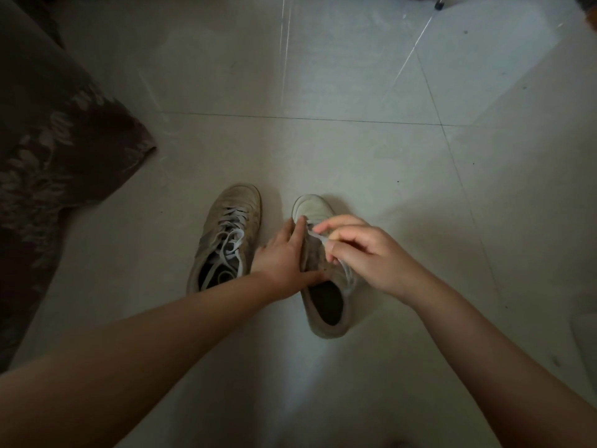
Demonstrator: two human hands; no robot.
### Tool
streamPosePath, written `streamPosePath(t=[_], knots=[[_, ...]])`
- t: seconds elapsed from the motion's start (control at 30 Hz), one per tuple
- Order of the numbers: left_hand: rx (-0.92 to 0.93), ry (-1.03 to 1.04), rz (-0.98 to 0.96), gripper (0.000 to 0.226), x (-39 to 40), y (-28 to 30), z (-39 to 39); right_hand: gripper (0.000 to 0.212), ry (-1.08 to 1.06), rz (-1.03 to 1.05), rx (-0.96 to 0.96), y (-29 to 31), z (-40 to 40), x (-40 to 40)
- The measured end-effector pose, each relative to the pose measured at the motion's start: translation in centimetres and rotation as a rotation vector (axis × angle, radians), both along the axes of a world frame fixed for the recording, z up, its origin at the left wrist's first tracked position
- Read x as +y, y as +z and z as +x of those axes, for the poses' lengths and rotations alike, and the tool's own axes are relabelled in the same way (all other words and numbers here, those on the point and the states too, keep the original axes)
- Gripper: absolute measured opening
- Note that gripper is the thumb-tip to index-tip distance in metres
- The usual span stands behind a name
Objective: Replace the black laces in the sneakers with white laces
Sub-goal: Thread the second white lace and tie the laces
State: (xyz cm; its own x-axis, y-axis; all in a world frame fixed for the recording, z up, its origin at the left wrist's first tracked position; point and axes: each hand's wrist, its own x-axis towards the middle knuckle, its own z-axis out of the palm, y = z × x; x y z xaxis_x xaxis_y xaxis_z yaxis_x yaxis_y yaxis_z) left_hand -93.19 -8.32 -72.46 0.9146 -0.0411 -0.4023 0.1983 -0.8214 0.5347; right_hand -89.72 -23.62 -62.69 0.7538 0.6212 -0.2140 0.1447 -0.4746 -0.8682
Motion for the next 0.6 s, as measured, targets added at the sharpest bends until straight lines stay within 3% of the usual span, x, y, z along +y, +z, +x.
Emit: streamPosePath(t=[0.1, 0.23, 0.37, 0.5, 0.53, 0.6], knots=[[-0.113, -0.070, -0.104, 0.103, 0.7, 0.5, -1.0, 0.034, -0.002, -0.042, -0.022, 0.3, 0.2, -0.6], [-0.478, -0.138, -0.336, 0.043, 1.7, 2.3, -0.7, 0.025, 0.030, -0.041, -0.058, 1.2, 0.3, -0.8], [-0.380, -0.021, -0.402, 0.023, 2.6, 4.5, 0.7, 0.027, -0.112, -0.214, -0.070, 1.5, 2.5, -2.7], [-0.214, 0.208, -0.735, 0.015, 1.7, 7.2, 2.7, 0.013, -0.284, -0.477, -0.171, -1.1, 4.1, -4.5], [-0.179, 0.278, -0.814, 0.015, 1.4, 7.9, 3.3, 0.018, -0.360, -0.527, -0.236, -1.7, 3.9, -4.6], [-0.171, 0.367, -0.873, 0.014, 0.7, 9.1, 4.8, 0.020, -0.443, -0.474, -0.377, -2.4, 3.2, -4.3]])
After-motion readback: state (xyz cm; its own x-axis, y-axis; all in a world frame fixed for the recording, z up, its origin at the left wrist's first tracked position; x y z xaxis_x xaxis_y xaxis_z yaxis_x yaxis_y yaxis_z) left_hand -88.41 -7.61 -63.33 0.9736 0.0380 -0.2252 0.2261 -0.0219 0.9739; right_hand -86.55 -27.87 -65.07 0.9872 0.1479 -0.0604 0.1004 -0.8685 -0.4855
